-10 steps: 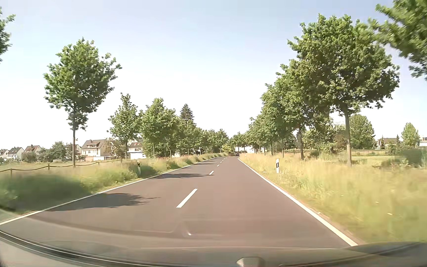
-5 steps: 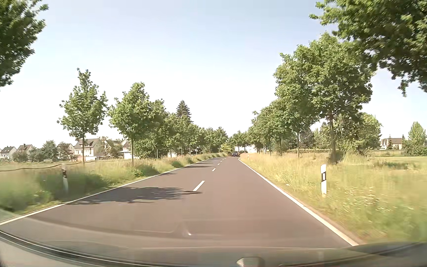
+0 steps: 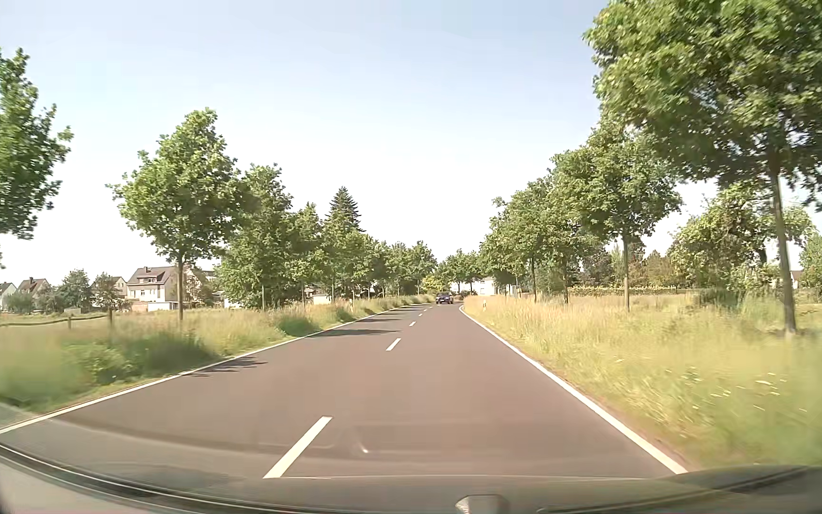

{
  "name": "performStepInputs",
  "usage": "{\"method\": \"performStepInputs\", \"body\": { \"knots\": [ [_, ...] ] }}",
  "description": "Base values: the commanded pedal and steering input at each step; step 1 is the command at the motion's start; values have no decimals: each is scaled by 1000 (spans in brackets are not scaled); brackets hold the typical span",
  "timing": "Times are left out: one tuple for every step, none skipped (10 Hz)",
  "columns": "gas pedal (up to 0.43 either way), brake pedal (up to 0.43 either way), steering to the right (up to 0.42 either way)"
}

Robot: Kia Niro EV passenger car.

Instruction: Follow the waypoints while adhering to traffic rules and regulations

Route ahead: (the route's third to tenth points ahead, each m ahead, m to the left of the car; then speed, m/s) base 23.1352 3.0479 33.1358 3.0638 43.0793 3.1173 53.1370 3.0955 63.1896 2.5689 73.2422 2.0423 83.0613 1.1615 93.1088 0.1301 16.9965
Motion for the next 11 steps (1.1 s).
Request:
{"method": "performStepInputs", "body": {
  "knots": [
    [0, 24, 2],
    [0, 24, 2],
    [0, 24, 2],
    [0, 24, 1],
    [0, 24, 1],
    [0, 24, 1],
    [0, 24, 1],
    [0, 24, 1],
    [0, 24, 1],
    [0, 24, 1],
    [0, 24, 0]
  ]
}}
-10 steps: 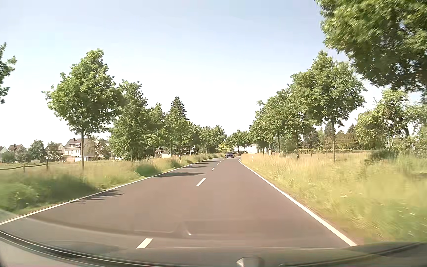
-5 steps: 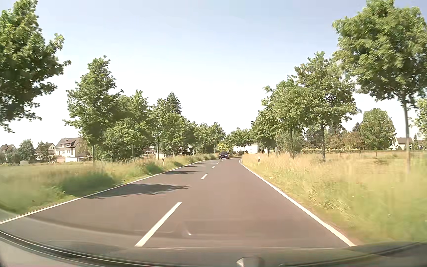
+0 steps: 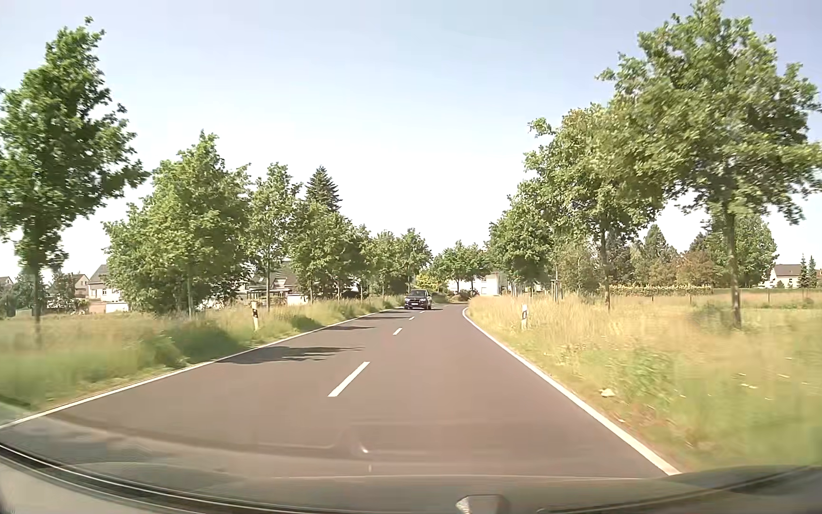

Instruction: Follow the waypoints while adhering to traffic rules and regulations

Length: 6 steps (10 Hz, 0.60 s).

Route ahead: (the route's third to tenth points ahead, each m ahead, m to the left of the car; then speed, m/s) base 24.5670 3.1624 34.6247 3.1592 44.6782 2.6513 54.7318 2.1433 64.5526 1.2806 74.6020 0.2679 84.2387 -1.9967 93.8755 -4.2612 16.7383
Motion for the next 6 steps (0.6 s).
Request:
{"method": "performStepInputs", "body": {
  "knots": [
    [0, 24, 0],
    [0, 24, -1],
    [0, 24, -1],
    [0, 24, -1],
    [0, 24, -1],
    [0, 24, -1]
  ]
}}
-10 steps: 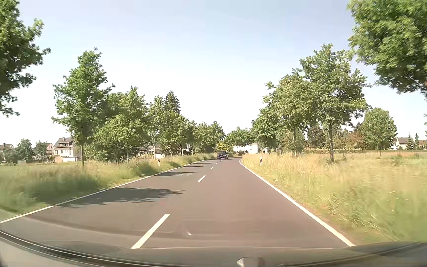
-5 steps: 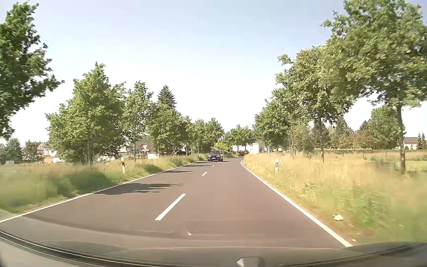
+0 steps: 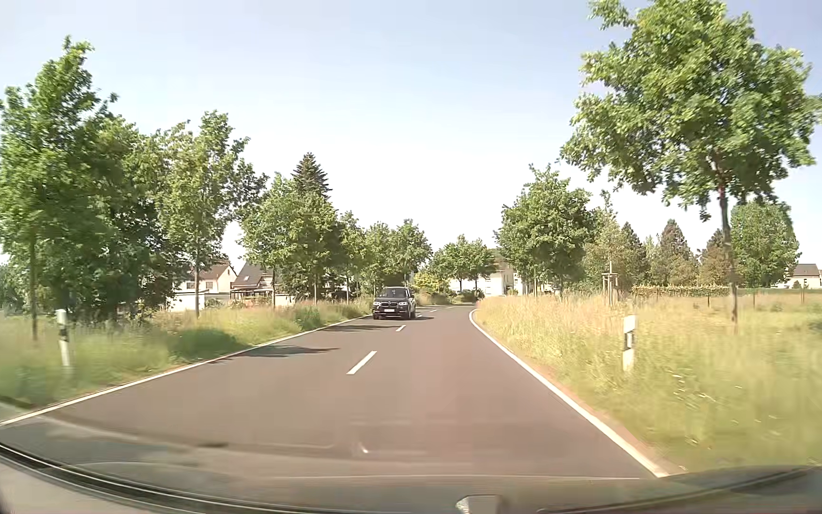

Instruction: Follow the waypoints while adhering to traffic rules and regulations

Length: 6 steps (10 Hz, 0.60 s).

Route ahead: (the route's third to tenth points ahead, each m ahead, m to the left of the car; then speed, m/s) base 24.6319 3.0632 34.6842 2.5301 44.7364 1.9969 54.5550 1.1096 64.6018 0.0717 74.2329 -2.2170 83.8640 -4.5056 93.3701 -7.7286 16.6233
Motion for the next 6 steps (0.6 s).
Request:
{"method": "performStepInputs", "body": {
  "knots": [
    [0, 24, -1],
    [0, 24, -1],
    [0, 24, -1],
    [0, 24, -1],
    [0, 24, 0],
    [0, 24, 0]
  ]
}}
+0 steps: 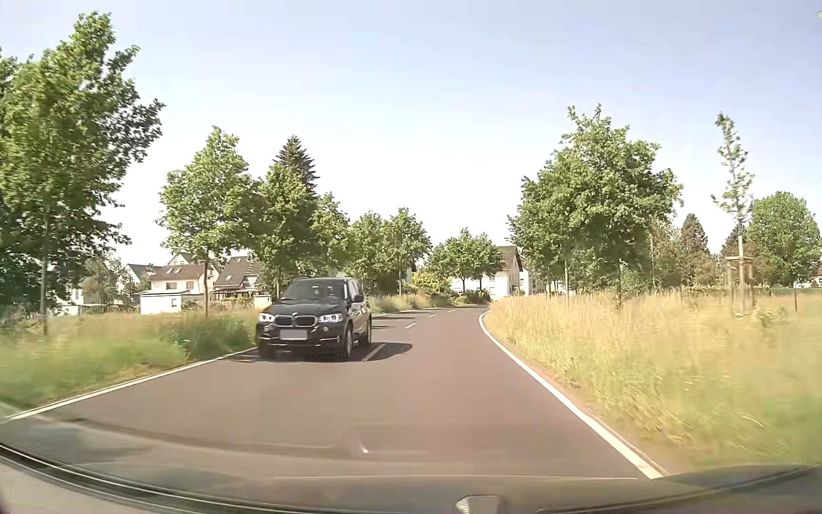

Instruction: Follow the waypoints while adhering to traffic rules and regulations

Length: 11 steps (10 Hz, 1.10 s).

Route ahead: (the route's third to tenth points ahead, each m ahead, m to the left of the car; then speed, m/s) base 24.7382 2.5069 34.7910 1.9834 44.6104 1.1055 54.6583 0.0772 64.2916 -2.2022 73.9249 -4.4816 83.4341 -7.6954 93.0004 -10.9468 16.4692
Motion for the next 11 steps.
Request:
{"method": "performStepInputs", "body": {
  "knots": [
    [0, 24, 0],
    [0, 24, 1],
    [0, 24, 4],
    [0, 24, 6],
    [0, 24, 6],
    [0, 24, 8],
    [0, 24, 9],
    [0, 24, 10],
    [0, 24, 10],
    [0, 24, 11],
    [0, 30, 12]
  ]
}}
